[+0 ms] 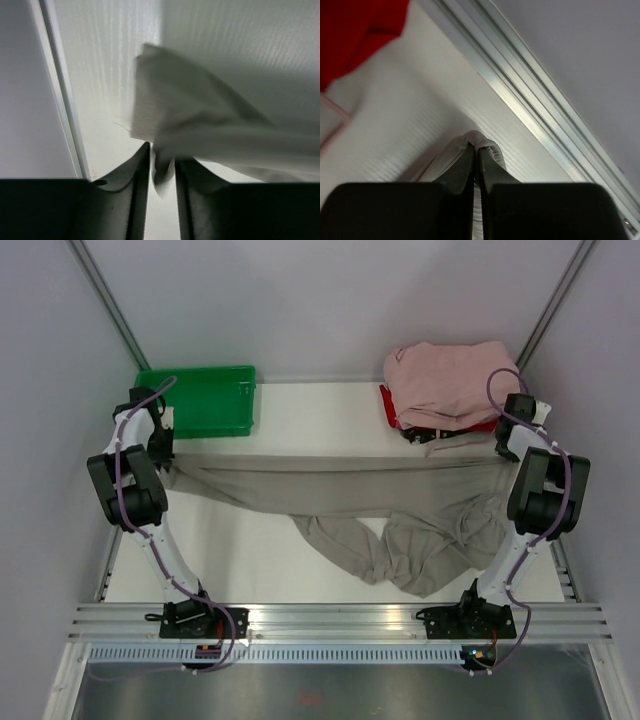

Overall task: Fold and stack the trousers
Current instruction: Flatten the trousers out

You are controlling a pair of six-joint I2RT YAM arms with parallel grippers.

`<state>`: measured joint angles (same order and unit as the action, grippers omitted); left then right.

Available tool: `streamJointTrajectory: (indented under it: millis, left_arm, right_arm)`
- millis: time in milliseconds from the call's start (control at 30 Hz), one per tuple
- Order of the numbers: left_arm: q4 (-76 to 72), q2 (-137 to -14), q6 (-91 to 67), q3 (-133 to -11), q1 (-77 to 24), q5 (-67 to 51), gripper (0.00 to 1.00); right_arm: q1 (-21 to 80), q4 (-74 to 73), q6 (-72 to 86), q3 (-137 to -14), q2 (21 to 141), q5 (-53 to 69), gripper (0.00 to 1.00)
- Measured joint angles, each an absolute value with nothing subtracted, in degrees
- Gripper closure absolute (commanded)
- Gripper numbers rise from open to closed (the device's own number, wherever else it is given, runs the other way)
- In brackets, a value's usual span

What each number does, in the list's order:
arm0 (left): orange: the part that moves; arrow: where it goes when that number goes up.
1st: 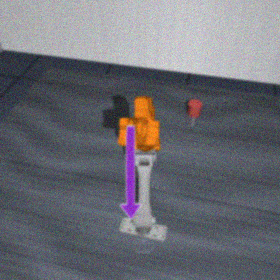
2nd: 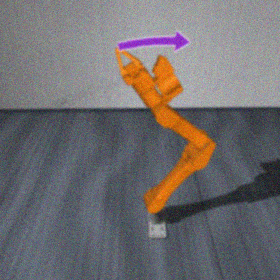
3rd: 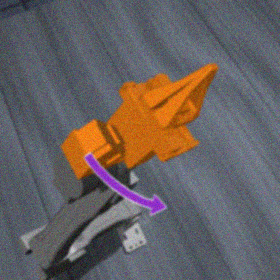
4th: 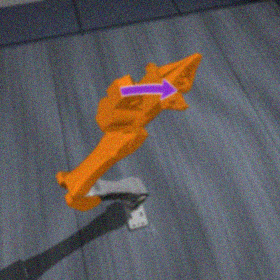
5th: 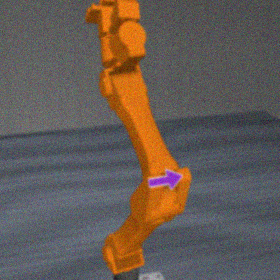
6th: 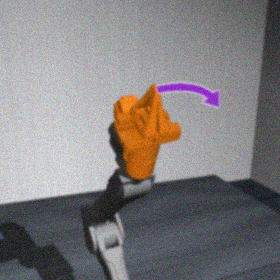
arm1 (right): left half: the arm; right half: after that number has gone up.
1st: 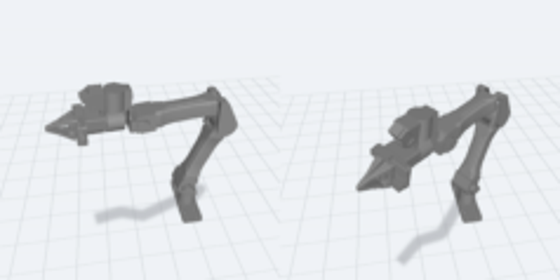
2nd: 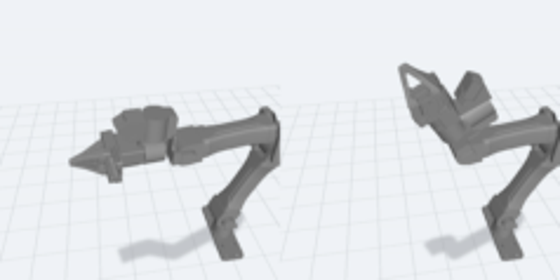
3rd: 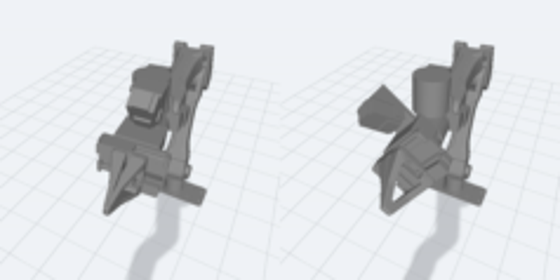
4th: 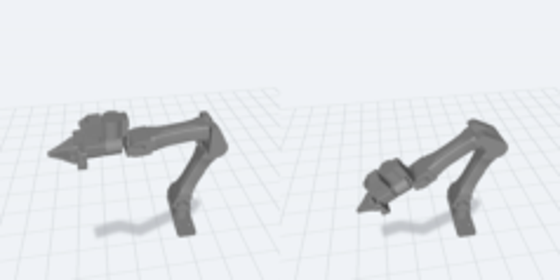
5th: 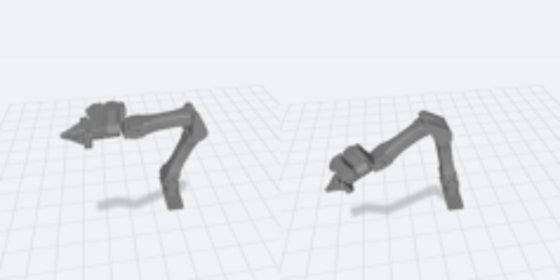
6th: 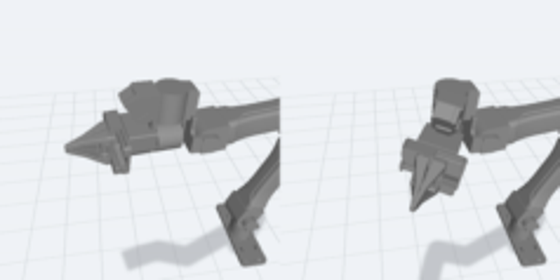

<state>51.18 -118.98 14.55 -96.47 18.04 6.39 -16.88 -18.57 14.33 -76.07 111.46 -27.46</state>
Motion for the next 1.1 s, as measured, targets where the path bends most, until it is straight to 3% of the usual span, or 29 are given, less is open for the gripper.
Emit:
streamJointTrajectory:
  millis: [33, 67, 100, 167, 233, 433, 733, 867, 1000, 1100]
  left_arm:
    - [51.1, -119.0, 14.2, -96.4, 17.9, 6.7, 0.49]
    - [50.8, -118.7, 13.8, -96.3, 17.9, 7.2, 0.12]
    - [50.3, -118.4, 13.3, -96.3, 17.9, 7.6, 0.01]
    - [49.5, -117.5, 12.2, -96.2, 17.6, 8.2, 0.00]
    - [49.3, -116.2, 11.7, -96.2, 17.2, 9.4, 0.00]
    - [50.0, -108.4, 8.7, -95.8, 14.3, 12.1, 0.00]
    - [47.9, -82.0, -0.6, -84.3, 12.4, 3.8, 0.02]
    - [46.3, -76.8, -8.2, -75.5, 2.3, 0.6, 0.06]
    - [40.5, -77.4, -20.2, -65.8, -15.3, -2.0, 0.14]
    - [37.1, -79.7, -27.2, -61.2, -25.7, -3.4, 0.14]
  right_arm:
    - [-16.6, -18.5, 14.2, -77.5, 112.4, -26.9, 0.73]
    - [-16.3, -18.5, 13.8, -78.9, 113.1, -26.6, 0.39]
    - [-16.0, -18.1, 13.5, -80.4, 113.5, -26.2, 0.25]
    - [-15.3, -17.4, 11.9, -83.2, 113.7, -25.2, 0.06]
    - [-14.5, -16.4, 9.6, -85.7, 113.6, -24.6, 0.02]
    - [-11.2, -16.3, 6.6, -85.6, 108.9, -19.1, 0.02]
    - [-10.7, -17.6, 8.6, -75.9, 86.9, -12.2, 0.02]
    - [-10.7, -17.2, 12.2, -69.1, 77.0, -10.8, 0.02]
    - [-10.7, -18.5, 14.2, -62.3, 71.3, -9.2, 0.02]
    - [-10.6, -20.7, 15.1, -60.5, 70.2, -8.9, 0.02]
